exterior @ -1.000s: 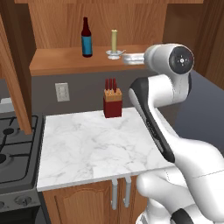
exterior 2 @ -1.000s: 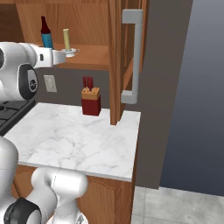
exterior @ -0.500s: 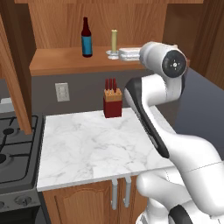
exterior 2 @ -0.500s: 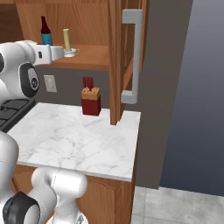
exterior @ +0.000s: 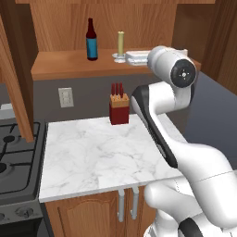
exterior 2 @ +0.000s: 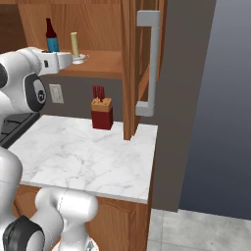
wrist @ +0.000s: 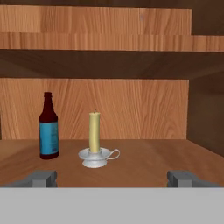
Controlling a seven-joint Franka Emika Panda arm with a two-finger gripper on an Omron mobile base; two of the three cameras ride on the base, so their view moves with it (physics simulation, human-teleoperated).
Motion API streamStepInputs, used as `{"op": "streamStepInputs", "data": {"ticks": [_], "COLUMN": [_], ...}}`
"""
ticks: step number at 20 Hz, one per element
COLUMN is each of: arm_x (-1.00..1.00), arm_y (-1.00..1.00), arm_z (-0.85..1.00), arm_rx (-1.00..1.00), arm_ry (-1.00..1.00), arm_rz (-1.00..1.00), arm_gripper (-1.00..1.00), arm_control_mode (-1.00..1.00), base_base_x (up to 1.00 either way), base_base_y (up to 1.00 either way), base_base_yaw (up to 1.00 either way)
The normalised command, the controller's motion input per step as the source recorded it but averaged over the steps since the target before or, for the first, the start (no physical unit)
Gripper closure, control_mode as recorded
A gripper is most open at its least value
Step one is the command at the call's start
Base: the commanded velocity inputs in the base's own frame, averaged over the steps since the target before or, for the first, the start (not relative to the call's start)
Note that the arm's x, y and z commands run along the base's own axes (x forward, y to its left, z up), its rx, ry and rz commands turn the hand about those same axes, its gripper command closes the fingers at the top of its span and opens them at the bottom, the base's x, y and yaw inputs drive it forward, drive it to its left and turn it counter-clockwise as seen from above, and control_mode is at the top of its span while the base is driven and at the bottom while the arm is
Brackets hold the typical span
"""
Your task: Get the candle and the beer from the cabinet and move them to the dining counter.
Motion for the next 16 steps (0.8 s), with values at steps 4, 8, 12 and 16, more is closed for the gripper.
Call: {"op": "streamStepInputs", "data": {"ticks": [4, 8, 12, 16], "arm_x": [0.12, 0.03, 0.00, 0.00], "arm_y": [0.02, 0.00, 0.00, 0.00], "arm_z": [0.00, 0.00, 0.00, 0.00], "arm_rx": [0.00, 0.00, 0.00, 0.00], "arm_ry": [0.00, 0.00, 0.00, 0.00], "arm_rz": [0.00, 0.00, 0.00, 0.00], "arm_gripper": [-1.00, -1.00, -1.00, -1.00], "arm_control_mode": [-1.00, -1.00, -1.00, -1.00], "base_base_x": [0.00, 0.00, 0.00, 0.00], "base_base_y": [0.00, 0.00, 0.00, 0.00], "base_base_yaw": [0.00, 0.00, 0.00, 0.00]}}
